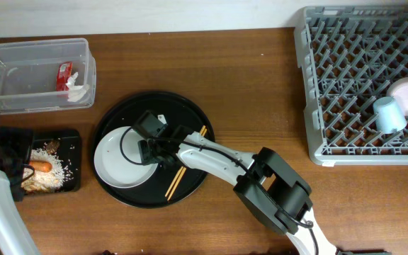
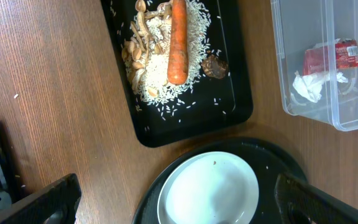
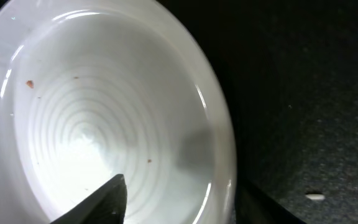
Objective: Sort waste into correct bins and load items into the dishwasher rack
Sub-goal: 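Move the right gripper to the white plate and grasp its rim, then lift the white plate and slot it upright into the rack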
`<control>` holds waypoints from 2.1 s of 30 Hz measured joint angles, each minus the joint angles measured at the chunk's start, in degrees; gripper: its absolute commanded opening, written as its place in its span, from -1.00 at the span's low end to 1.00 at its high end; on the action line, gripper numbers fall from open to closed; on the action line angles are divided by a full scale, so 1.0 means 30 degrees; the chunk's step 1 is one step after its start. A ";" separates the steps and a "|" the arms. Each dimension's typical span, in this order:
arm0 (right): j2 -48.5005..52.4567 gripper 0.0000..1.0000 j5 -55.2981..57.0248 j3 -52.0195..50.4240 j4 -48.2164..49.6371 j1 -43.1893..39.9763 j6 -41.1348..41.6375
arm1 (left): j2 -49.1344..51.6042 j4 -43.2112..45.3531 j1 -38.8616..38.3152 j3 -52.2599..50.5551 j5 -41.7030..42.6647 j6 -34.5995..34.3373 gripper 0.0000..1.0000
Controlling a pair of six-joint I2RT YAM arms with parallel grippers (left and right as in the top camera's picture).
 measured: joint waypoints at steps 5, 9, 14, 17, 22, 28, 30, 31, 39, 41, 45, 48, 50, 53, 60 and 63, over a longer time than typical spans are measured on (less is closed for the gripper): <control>0.0146 -0.33 0.0437 0.0000 -0.0539 0.0000 0.0495 | 0.0000 0.0000 -0.0007 0.0000 0.0000 0.0000 0.99; 0.0197 -0.46 0.0525 0.0000 -0.0561 0.0000 0.0656 | 0.0000 0.0000 0.0000 0.0000 -0.0007 0.0000 0.99; 0.0219 -0.68 0.0510 0.0000 -0.0561 0.0000 0.0699 | 0.0000 0.0007 -0.0007 0.0000 0.0000 0.0000 0.98; 0.0219 -0.74 0.0452 0.0000 -0.0583 -0.0007 0.0685 | 0.0000 0.0000 -0.0007 0.0000 0.0000 0.0000 0.99; 0.0219 -0.91 0.0437 0.0000 -0.0627 -0.0051 0.0685 | 0.0000 0.0000 -0.0007 0.0000 0.0000 0.0000 0.99; 0.0219 -0.92 -0.0044 0.0000 -0.0852 -0.0641 0.0743 | 0.0000 0.0000 0.0000 0.0000 0.0000 0.0000 0.98; 0.0211 -0.91 -0.0437 0.0000 -0.0991 -0.0896 0.0743 | 0.0000 0.0000 0.0000 0.0000 0.0000 0.0000 0.99; 0.0168 -0.92 -0.0743 0.0000 -0.1144 -0.1100 0.0743 | 0.0000 0.0007 0.0000 0.0000 -0.0007 -0.0007 0.99; -0.2725 -0.92 -0.4182 -0.0007 -0.1574 -0.5238 -0.0831 | 0.0000 0.0007 -0.0007 0.0000 -0.0007 0.0000 0.98; -0.3993 -0.92 -0.5297 -0.0007 -0.1559 -0.6630 -0.1355 | 0.0000 0.0007 -0.0007 0.0000 0.0000 0.0000 0.99; -0.7016 -0.92 -0.7701 -0.0007 -0.1727 -1.0797 -0.1938 | 0.0000 0.0000 -0.0007 0.0000 0.0000 0.0000 0.99; -0.8080 -0.91 -0.8072 -0.0007 -0.1814 -1.3937 -0.2601 | 0.0000 0.0000 -0.0007 0.0000 0.0000 0.0000 0.99; -0.8422 -0.91 -0.7934 -0.0007 -0.1953 -1.6291 -0.3111 | 0.0000 0.0000 -0.0007 0.0000 0.0000 -0.0007 0.99; -0.8510 -0.92 -0.7060 -0.0007 -0.1916 -1.9547 -0.4240 | 0.0000 0.0007 -0.0007 0.0000 -0.0007 0.0000 0.99; -0.8510 -0.92 -0.0408 -0.0007 -0.0852 -2.3598 -0.7584 | 0.0000 0.0007 0.0000 0.0000 0.0000 0.0000 0.98; -0.8510 -0.91 0.2761 -0.0007 0.0590 -2.3926 -0.9143 | 0.0000 -0.0015 0.0000 0.0000 -0.0007 0.0000 0.99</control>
